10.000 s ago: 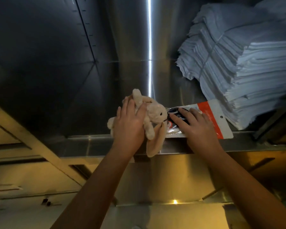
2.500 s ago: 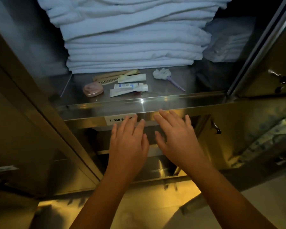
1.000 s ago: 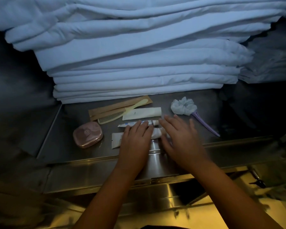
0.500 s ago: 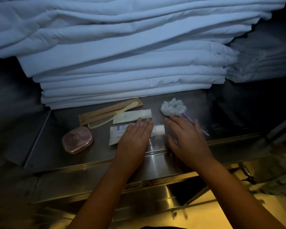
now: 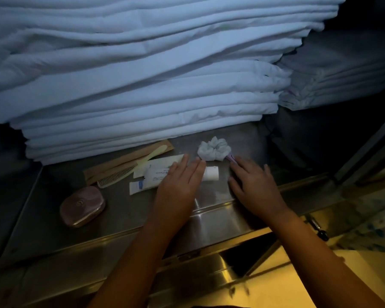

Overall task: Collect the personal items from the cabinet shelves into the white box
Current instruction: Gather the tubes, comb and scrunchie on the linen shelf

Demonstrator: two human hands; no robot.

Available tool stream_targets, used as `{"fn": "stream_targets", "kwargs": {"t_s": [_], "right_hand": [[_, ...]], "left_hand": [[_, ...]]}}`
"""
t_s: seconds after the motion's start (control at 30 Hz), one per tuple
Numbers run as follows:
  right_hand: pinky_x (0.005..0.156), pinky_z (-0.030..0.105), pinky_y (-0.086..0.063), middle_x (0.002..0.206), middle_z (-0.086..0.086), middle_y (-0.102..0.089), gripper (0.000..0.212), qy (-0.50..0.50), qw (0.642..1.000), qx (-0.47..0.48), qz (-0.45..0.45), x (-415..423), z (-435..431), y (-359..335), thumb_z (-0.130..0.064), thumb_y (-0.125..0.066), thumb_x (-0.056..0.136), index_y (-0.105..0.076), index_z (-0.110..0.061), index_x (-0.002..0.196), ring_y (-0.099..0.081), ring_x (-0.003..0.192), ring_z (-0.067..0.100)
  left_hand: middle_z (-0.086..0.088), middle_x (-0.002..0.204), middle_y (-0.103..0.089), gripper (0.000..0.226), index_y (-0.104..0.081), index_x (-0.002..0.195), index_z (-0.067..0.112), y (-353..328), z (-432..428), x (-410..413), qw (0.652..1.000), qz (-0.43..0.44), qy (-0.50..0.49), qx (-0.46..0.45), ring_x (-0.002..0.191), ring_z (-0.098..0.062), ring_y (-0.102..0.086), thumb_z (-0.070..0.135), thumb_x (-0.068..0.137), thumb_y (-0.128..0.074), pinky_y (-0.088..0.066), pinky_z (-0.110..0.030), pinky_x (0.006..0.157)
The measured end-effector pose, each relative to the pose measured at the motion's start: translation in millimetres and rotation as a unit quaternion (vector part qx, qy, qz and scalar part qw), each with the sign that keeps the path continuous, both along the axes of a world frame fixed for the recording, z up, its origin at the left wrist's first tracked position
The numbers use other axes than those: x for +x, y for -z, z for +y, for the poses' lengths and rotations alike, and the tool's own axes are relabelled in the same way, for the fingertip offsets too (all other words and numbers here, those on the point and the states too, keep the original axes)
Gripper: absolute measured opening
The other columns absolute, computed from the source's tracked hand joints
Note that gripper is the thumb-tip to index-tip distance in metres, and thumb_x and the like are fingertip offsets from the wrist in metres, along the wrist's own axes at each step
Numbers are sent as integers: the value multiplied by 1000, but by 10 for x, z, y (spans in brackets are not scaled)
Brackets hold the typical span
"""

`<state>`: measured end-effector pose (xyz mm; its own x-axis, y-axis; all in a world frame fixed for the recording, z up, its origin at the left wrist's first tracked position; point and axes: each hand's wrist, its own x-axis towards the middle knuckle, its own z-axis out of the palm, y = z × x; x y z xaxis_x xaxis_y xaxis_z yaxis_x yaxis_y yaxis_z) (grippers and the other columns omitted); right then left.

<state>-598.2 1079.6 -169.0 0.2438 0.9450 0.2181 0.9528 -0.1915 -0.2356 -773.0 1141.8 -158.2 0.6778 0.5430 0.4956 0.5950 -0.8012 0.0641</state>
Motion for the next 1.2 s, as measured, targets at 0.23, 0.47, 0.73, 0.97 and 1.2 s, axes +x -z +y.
{"fn": "stream_targets", "kwargs": {"t_s": [0.23,0.47,0.73,0.97,1.2], "right_hand": [[107,50,-19,143,-2,-41,39,12,1000,-5,16,96,-146,55,-33,-41,95,-49,-20,131,-30,134,21],[108,49,-21,137,4,-48,37,26,1000,3,12,213,-240,15,-29,-48,93,-51,-18,129,-35,132,24],[106,46,-22,138,0,-42,44,33,999,-11,-26,178,78,-10,-35,-39,95,-36,-26,138,-32,129,21],[109,52,-14,149,2,-27,49,4,998,-61,-8,252,74,81,-45,-31,96,-22,-36,143,-18,137,24],[110,53,-11,154,-6,-15,49,-7,997,-80,-6,229,55,87,-46,-26,97,-20,-35,144,-8,141,24]], "left_hand": [[-22,120,-59,63,-58,117,-3,7,-8,133,1000,3,16,3,113,-39,-53,-9,57,-77,-30,-51,94],[-21,118,-61,68,-57,118,-3,-5,-31,226,999,15,45,3,114,-39,-53,-1,56,-82,-36,-49,92],[-19,114,-64,72,-60,114,-3,-19,2,240,999,22,43,4,110,-39,-56,7,49,-90,-44,-51,87],[-19,117,-62,78,-58,117,-2,7,32,212,999,23,28,4,113,-38,-54,11,47,-91,-33,-47,93],[-19,115,-63,75,-59,116,-3,11,26,239,999,17,27,10,112,-37,-55,6,48,-90,-34,-46,93]]}}
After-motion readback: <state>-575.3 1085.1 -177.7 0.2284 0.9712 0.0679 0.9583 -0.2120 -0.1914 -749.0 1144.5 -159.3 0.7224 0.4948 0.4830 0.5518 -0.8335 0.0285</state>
